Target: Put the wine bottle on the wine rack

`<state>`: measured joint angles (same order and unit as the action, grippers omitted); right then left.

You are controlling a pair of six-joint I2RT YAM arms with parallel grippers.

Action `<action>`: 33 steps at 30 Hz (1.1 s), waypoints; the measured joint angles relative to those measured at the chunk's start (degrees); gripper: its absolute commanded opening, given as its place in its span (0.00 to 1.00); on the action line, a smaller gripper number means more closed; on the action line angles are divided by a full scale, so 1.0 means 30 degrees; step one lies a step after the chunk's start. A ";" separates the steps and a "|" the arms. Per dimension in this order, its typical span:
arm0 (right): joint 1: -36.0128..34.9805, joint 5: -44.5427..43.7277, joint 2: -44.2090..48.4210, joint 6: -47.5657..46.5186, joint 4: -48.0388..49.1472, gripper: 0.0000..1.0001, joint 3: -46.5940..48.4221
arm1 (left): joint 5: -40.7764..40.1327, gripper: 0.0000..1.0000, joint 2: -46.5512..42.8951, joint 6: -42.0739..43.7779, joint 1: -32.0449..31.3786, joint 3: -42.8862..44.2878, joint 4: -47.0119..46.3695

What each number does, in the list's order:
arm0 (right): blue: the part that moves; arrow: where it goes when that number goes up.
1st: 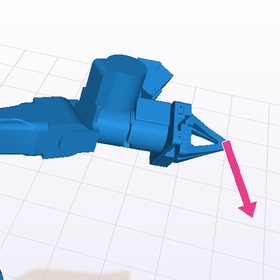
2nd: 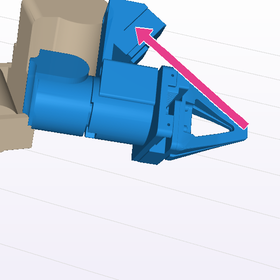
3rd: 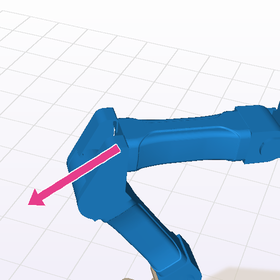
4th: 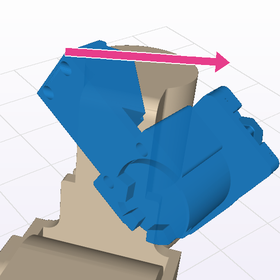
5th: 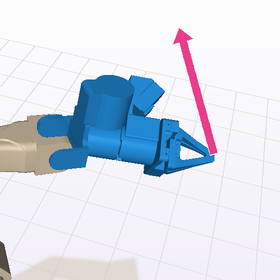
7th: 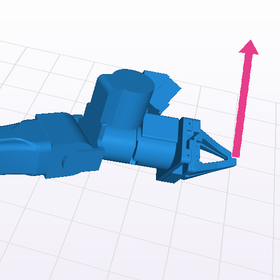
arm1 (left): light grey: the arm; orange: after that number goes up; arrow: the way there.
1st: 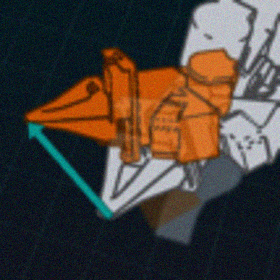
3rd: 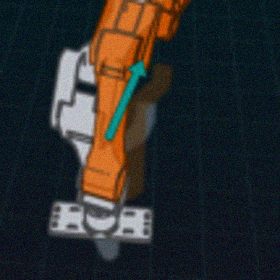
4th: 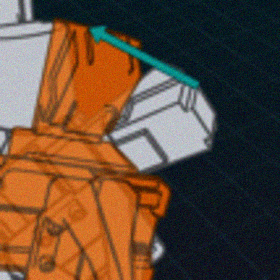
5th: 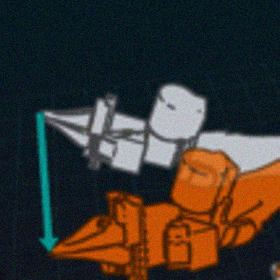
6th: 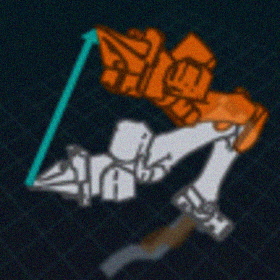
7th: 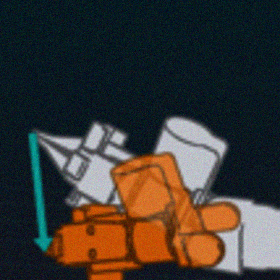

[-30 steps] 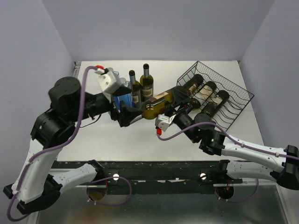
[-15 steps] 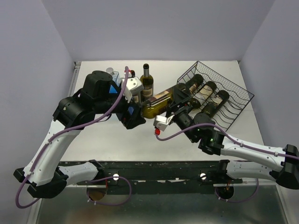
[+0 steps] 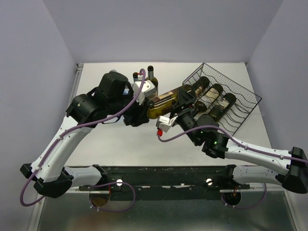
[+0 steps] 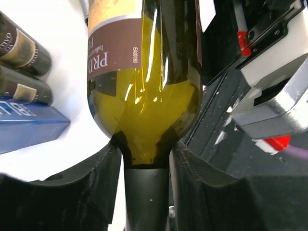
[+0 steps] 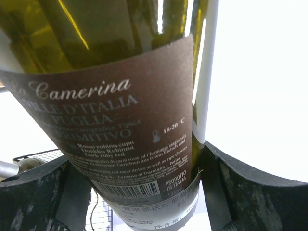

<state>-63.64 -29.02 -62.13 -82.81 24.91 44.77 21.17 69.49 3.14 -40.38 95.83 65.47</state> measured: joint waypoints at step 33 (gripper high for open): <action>0.0109 -0.0226 0.2951 0.1785 0.0765 1.00 -0.0750 | -0.5406 0.00 0.2040 -0.2521 -0.0211 0.2637 -0.1195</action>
<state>-63.31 -29.69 -53.28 -77.45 27.20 42.52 4.95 75.61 -4.43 -41.01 103.74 61.89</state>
